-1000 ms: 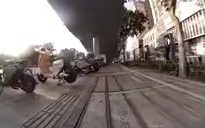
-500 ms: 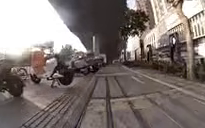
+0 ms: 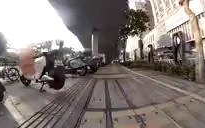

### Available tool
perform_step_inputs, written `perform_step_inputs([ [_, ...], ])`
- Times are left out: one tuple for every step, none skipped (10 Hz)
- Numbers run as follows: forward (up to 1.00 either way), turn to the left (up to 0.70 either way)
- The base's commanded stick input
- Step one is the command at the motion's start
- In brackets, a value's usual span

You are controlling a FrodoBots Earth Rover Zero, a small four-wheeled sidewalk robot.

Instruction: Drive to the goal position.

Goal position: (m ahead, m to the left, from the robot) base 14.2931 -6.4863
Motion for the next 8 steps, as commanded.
perform_step_inputs([
  [0.70, 0.00],
  [0.70, 0.00],
  [0.70, 0.00],
  [0.70, 0.00],
  [0.70, 0.00],
  [0.70, 0.00],
  [0.70, 0.00],
  [0.70, 0.00],
])
